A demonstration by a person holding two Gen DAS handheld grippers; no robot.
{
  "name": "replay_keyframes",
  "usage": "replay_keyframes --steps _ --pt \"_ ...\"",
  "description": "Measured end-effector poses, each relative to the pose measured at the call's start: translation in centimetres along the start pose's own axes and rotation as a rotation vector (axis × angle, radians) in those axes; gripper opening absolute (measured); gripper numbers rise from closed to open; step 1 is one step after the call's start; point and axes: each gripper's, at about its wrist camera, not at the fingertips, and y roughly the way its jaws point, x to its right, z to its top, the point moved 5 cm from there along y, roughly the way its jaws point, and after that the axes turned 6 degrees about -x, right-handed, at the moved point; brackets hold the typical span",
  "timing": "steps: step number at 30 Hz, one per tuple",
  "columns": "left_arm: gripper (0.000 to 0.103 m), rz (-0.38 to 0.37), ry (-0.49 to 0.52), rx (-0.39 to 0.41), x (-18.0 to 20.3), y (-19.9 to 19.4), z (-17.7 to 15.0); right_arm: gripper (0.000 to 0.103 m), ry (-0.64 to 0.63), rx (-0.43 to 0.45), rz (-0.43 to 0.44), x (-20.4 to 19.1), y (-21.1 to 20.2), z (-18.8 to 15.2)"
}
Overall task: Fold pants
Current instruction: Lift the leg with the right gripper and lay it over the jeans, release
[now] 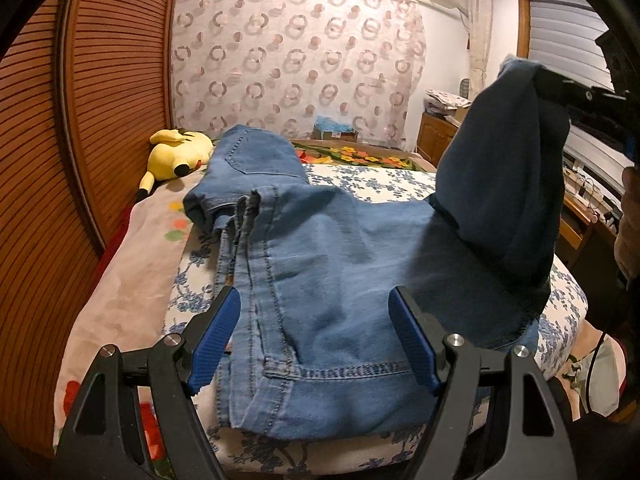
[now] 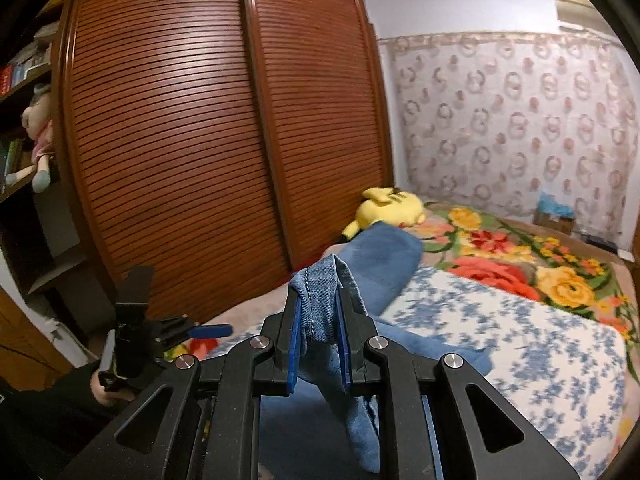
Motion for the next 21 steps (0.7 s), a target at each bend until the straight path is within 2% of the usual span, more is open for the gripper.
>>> replay_keyframes --steps 4,8,12,17,21 --pt "0.077 0.010 -0.019 0.004 -0.9 -0.3 -0.3 0.017 -0.019 -0.044 0.010 0.1 2.1 -0.3" --pt "0.077 0.024 -0.032 0.001 -1.6 -0.3 -0.5 0.022 -0.040 -0.066 -0.049 1.4 3.3 -0.6" --pt "0.077 0.020 -0.040 0.006 -1.6 -0.2 -0.6 0.044 -0.052 -0.078 -0.089 3.1 3.1 -0.6" --pt "0.077 0.003 -0.035 0.001 -1.2 0.1 -0.6 0.045 -0.046 -0.098 -0.153 5.3 2.6 -1.1" --pt "0.077 -0.017 -0.020 -0.004 -0.4 0.3 -0.8 0.046 -0.018 -0.147 -0.203 7.4 3.0 -2.6"
